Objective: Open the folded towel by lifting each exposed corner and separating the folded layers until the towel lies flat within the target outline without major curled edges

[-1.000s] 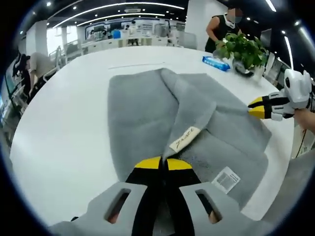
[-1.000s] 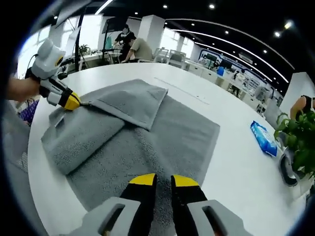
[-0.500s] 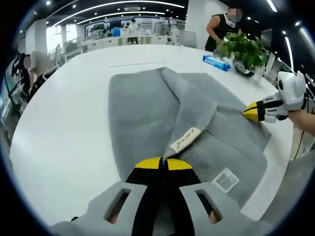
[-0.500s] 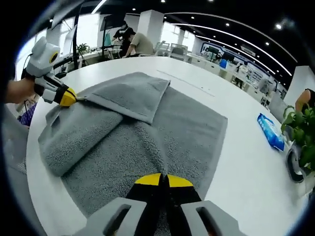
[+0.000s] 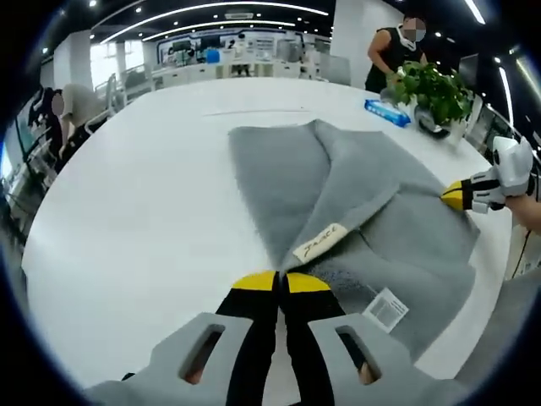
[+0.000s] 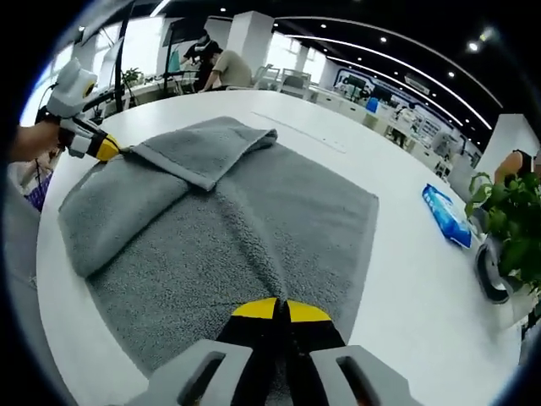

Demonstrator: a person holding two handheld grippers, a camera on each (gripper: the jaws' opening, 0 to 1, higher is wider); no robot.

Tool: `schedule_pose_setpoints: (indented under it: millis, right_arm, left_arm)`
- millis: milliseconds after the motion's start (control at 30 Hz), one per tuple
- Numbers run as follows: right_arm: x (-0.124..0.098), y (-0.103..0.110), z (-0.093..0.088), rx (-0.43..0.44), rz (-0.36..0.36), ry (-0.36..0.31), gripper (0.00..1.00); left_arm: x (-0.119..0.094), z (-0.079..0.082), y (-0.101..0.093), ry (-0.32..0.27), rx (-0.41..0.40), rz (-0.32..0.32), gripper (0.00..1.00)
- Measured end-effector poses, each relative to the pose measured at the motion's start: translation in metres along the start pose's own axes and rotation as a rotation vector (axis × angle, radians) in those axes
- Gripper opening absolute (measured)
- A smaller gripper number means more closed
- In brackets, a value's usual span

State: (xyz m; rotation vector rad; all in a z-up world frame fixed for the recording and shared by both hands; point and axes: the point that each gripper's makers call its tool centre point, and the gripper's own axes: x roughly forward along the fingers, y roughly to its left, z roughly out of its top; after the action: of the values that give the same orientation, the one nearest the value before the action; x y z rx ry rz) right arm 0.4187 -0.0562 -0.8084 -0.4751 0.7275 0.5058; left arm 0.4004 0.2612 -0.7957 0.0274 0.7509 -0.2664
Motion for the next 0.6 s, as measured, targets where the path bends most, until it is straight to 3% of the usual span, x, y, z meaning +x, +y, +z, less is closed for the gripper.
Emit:
schedule_pose_setpoints:
  millis: [333,600]
  right_arm:
    - [-0.013,-0.037,-0.028,0.02,-0.073,0.036,0.0]
    - [-0.025,-0.064,-0.051,0.022,-0.142,0.069,0.0]
  left_arm:
    - [-0.001,-0.007,0.016,0.022,0.008,0.03,0.01]
    - [-0.001,-0.004,0.05,0.036,0.048,0.093,0.01]
